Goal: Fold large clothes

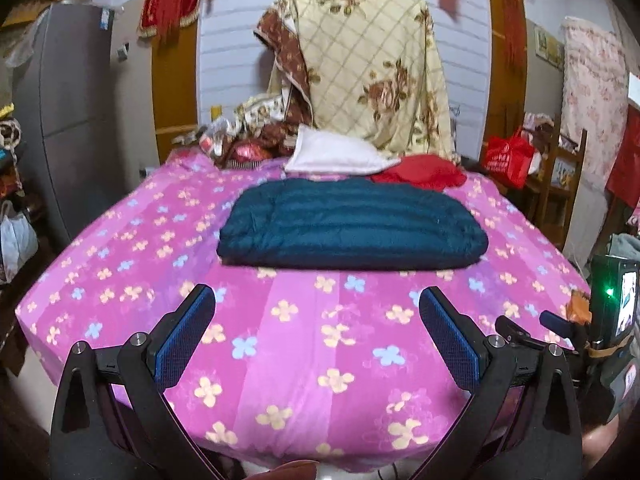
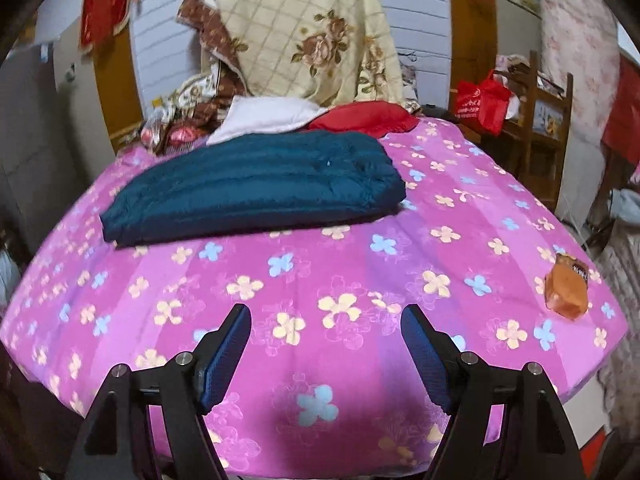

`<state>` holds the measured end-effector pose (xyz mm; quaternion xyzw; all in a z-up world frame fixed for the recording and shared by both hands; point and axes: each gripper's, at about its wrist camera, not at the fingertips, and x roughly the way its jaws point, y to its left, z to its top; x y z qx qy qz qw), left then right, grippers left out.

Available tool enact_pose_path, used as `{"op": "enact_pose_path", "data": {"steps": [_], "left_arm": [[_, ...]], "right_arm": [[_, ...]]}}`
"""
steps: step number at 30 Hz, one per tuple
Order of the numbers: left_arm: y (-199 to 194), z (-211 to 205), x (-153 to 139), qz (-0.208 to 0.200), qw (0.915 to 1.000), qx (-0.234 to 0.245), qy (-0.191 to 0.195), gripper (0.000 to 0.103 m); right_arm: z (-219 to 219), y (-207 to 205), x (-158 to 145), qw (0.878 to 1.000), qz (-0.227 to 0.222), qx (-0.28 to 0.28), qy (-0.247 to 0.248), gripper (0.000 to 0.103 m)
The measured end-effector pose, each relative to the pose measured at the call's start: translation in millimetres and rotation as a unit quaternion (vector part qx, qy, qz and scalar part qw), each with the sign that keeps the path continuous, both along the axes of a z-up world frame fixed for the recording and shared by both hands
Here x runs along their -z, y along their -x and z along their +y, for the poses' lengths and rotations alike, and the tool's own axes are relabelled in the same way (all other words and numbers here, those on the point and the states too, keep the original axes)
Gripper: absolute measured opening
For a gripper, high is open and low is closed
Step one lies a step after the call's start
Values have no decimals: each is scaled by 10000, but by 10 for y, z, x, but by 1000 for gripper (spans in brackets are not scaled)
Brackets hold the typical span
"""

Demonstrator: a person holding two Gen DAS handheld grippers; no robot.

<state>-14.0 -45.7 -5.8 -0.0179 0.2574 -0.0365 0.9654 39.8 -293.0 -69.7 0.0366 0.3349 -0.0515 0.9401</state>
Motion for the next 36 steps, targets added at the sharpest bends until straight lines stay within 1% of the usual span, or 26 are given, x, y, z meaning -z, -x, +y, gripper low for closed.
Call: {"op": "enact_pose_path", "data": {"steps": [2,5,10,13,19,27,36], "left_arm": [[-34,-7,44,188,9998,71,85,102],[-51,4,85,335,9993,27,147,102],[-65,-5,117,414,9991,-91,91,102],[-73,-34,146,444,9989,-147,-44,102],[-139,-60,269,658,9975,-168,-193,102],[-204,-67,373,889,9959,-78,-167,102],[-220,-56,400,960,9952,-76,-146,102]], "right_arm": [[33,-17,28,10000,84,3,28,75],[66,-19,45,9998,190,47,104,75],[102,8,47,9994,237,50,251,75],[118,22,40,9994,226,55,271,75],[142,4,88,9990,334,29,287,75],[176,-16,150,9985,467,14,289,75],[249,-2,146,9980,482,-47,417,75]]}}
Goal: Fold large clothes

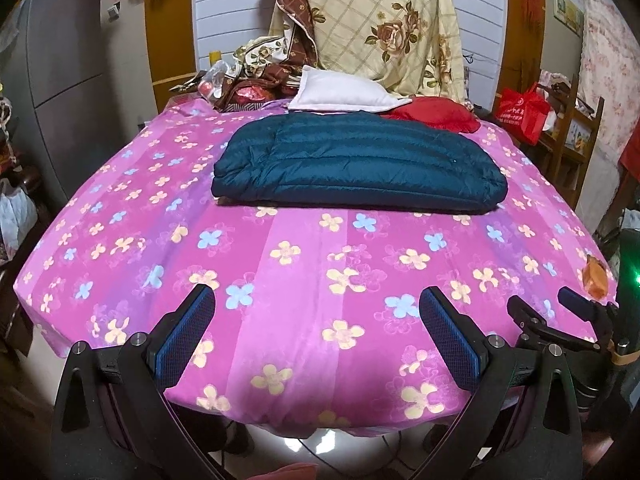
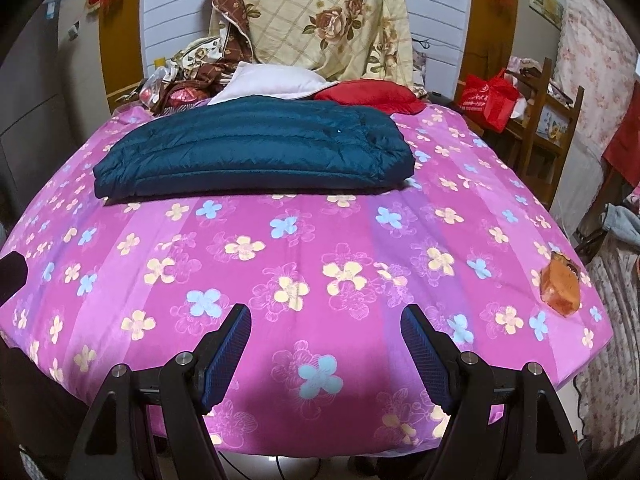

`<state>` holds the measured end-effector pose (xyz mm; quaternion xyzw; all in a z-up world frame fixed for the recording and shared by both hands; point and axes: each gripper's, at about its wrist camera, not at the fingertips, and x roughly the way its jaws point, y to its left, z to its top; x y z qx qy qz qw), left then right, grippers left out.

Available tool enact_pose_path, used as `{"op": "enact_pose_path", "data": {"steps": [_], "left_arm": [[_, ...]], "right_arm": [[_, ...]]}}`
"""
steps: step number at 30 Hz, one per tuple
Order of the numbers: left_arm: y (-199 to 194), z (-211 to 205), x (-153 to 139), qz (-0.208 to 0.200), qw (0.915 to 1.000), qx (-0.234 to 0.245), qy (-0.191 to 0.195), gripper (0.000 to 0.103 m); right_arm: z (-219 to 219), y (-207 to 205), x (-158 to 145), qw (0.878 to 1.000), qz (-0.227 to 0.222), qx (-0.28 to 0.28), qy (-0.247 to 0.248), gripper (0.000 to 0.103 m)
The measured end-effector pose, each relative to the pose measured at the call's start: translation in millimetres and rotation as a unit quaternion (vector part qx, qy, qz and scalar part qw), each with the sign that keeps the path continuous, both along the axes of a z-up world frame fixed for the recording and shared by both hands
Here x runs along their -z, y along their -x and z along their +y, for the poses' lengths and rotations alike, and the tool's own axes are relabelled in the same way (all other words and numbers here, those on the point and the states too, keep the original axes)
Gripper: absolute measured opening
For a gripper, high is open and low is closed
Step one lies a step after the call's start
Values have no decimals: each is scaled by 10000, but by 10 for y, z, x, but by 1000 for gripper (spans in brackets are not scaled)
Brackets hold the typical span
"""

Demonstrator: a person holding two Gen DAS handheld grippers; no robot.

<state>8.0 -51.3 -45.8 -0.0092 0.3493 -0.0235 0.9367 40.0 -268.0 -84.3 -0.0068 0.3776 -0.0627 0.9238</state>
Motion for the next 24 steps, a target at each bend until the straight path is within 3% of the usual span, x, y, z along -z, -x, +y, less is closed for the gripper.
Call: {"op": "enact_pose_path", "data": {"steps": [24], "left_arm": [[-1,67,6,-136,9999,20,103,102]], "right_arm": [[108,-42,79,9991,288,35,311,75]]}}
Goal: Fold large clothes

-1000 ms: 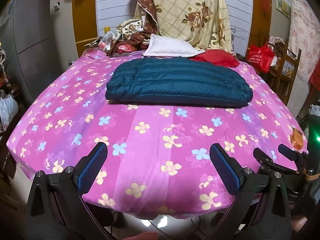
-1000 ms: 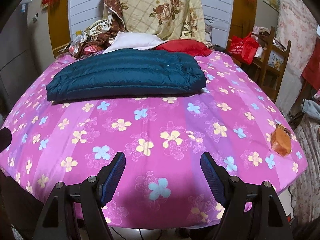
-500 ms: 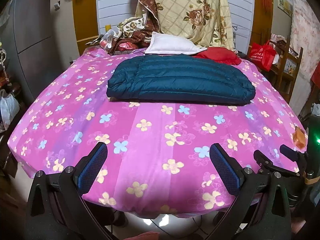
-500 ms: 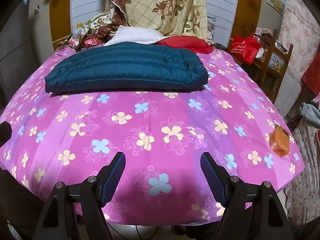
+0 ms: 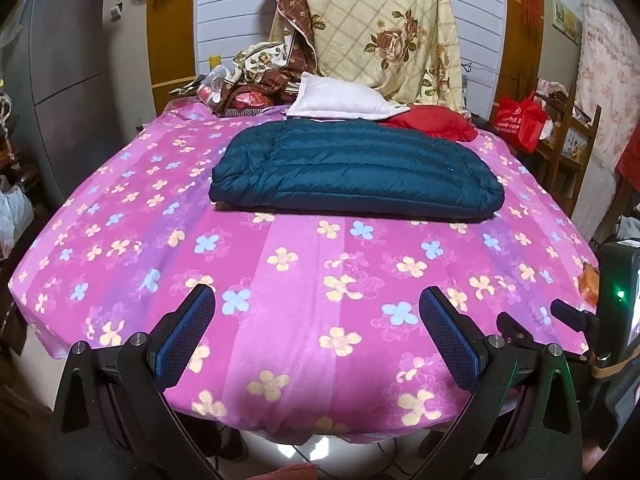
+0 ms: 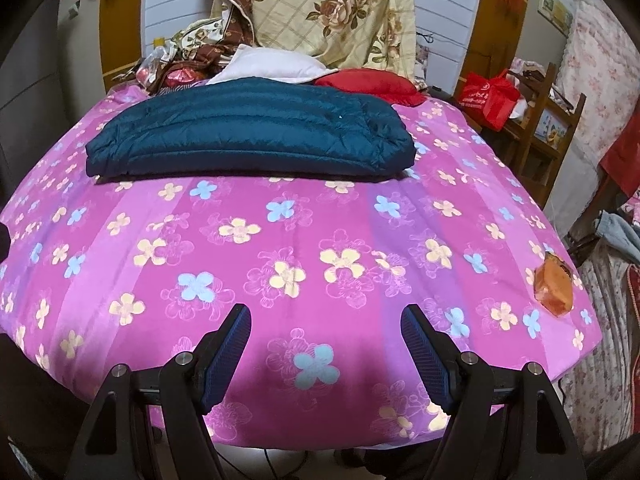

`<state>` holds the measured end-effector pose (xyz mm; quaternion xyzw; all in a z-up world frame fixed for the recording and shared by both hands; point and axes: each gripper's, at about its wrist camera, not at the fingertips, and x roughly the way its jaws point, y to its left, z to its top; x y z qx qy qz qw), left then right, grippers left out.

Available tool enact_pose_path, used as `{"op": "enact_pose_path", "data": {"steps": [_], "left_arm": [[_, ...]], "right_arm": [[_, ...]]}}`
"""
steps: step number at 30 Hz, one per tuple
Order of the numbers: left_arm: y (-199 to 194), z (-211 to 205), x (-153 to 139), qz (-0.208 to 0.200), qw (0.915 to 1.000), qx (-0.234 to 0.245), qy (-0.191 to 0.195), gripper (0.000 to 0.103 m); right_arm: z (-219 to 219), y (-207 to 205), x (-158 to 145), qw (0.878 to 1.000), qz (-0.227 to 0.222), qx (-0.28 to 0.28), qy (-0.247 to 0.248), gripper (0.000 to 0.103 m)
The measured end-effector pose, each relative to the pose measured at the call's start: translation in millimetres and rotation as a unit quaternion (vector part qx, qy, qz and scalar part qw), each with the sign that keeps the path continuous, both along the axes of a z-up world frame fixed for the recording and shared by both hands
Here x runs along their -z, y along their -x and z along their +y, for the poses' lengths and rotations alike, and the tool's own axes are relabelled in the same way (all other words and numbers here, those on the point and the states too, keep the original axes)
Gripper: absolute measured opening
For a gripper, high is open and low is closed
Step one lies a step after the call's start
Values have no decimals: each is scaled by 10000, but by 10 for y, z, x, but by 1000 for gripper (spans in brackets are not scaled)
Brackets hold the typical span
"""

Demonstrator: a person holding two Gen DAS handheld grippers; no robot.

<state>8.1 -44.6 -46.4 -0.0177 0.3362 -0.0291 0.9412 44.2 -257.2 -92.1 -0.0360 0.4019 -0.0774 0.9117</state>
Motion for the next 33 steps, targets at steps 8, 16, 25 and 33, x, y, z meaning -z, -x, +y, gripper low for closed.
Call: {"op": "enact_pose_path", "data": {"steps": [8,16,25,33], "left_arm": [[-22,-44,16,14,10000,-24,-73,102],[-10,-55,36,7,9999,-18,-102,102],[-9,-52,58,27,9999,3,-121,102],[-6,-25,90,55,9999,46,-139,102]], "right_arm": [[21,17,-2,10000,-46,8,60,75],[44,39,-39,9997,-154,-4,210,75],[49,34,-29,9996,-148,-18,219,75],[41,34,-20,9997,-146,-23,194,75]]}}
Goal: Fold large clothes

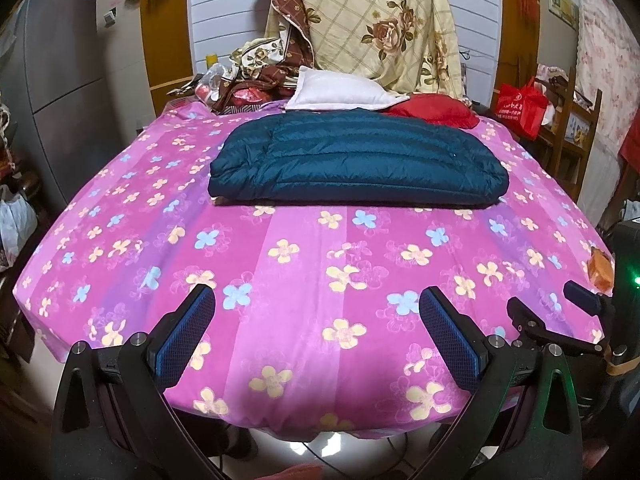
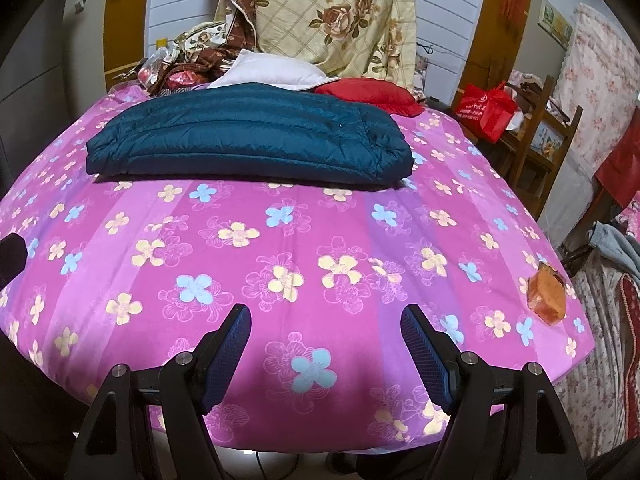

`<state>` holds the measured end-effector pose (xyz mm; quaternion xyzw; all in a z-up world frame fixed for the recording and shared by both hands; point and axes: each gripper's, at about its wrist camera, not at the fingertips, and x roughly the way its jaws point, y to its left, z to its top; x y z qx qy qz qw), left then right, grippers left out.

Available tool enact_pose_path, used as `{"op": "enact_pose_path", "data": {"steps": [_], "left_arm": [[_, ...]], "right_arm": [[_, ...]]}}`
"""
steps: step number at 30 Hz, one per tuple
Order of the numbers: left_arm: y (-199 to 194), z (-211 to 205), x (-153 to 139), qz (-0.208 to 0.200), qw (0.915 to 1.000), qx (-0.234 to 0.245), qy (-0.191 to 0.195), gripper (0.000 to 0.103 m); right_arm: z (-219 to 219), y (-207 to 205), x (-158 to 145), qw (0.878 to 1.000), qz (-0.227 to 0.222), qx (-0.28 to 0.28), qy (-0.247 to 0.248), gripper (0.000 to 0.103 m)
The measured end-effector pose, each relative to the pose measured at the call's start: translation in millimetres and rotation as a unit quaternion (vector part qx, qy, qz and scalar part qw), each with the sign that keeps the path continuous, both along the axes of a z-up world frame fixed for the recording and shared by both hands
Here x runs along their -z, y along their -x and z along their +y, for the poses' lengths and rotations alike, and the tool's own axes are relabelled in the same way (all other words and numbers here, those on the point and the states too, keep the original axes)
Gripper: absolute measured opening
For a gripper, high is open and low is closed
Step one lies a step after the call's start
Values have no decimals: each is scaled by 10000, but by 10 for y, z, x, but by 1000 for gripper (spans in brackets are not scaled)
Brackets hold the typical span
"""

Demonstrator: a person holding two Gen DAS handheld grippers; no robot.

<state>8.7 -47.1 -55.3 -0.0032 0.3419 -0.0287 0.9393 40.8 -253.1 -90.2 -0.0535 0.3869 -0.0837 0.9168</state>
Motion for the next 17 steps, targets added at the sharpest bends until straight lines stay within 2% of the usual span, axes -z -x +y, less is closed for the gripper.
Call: {"op": "enact_pose_path", "data": {"steps": [8,17], "left_arm": [[-7,30,38,29,10000,92,25,102],[7,9,23,-100,9997,121,-178,102]], "right_arm": [[-2,-11,1,10000,2,7,-43,75],[-31,-55,40,9998,101,20,-165,75]]}}
